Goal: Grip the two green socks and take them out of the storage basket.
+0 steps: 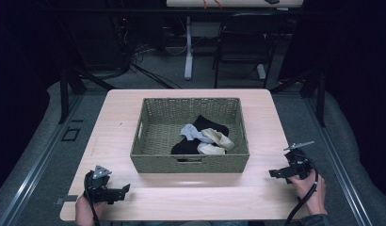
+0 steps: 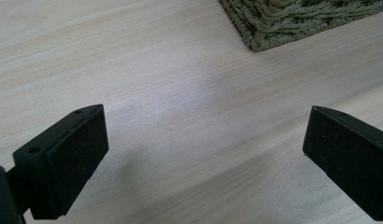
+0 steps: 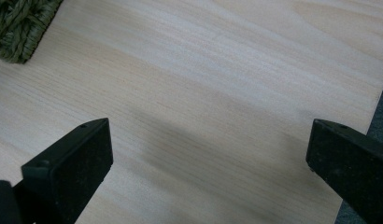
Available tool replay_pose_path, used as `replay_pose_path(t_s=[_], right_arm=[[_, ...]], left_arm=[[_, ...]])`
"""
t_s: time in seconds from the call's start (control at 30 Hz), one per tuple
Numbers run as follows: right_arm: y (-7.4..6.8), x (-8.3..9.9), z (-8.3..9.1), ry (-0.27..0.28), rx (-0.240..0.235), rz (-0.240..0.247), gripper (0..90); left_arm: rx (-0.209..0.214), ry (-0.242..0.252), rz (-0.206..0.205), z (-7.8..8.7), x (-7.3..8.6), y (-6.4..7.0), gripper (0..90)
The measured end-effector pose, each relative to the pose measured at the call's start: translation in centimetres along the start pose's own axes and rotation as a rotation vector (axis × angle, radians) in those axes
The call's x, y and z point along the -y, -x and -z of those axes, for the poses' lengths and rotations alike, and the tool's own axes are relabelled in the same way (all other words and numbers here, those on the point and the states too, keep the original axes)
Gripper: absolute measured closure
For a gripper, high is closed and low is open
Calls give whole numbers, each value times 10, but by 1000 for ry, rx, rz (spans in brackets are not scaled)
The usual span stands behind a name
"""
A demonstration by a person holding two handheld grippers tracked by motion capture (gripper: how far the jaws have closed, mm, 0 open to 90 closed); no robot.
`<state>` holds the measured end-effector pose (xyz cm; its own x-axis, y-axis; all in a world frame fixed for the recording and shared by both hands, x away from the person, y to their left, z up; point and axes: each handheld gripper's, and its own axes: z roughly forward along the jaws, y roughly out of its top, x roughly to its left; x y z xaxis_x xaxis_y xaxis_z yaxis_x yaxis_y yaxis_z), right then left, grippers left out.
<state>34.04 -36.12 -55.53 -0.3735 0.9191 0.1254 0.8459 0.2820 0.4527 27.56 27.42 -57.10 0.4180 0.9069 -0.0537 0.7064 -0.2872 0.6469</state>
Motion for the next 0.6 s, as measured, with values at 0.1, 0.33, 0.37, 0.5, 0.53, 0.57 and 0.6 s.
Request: replay_pose_path(t_s=[0.1,0.33,0.37,0.5,0.53,0.57,0.6], right_arm=[[0,1,1,-6,-8,-5,0],[-1,0,2,-4,-6,-2,0],[-1,0,2,-4,-6,-2,0],[-2,-2,3,-13,-20,0,0],[-3,-3,3,-19,-23,1,0],[-3,-4,4,-22,-25,5,0],[-3,-5,5,-16,-27,5,0]], left_arm=[[1,2,1,-1,0,1,1],[-2,-3,5,0,1,-1,1],[-2,-3,5,0,1,-1,1],[-5,0,11,0,1,-1,1],[-7,-5,10,0,2,-2,1],[-8,-7,13,0,2,-2,1],[-11,-4,20,0,3,-3,1]])
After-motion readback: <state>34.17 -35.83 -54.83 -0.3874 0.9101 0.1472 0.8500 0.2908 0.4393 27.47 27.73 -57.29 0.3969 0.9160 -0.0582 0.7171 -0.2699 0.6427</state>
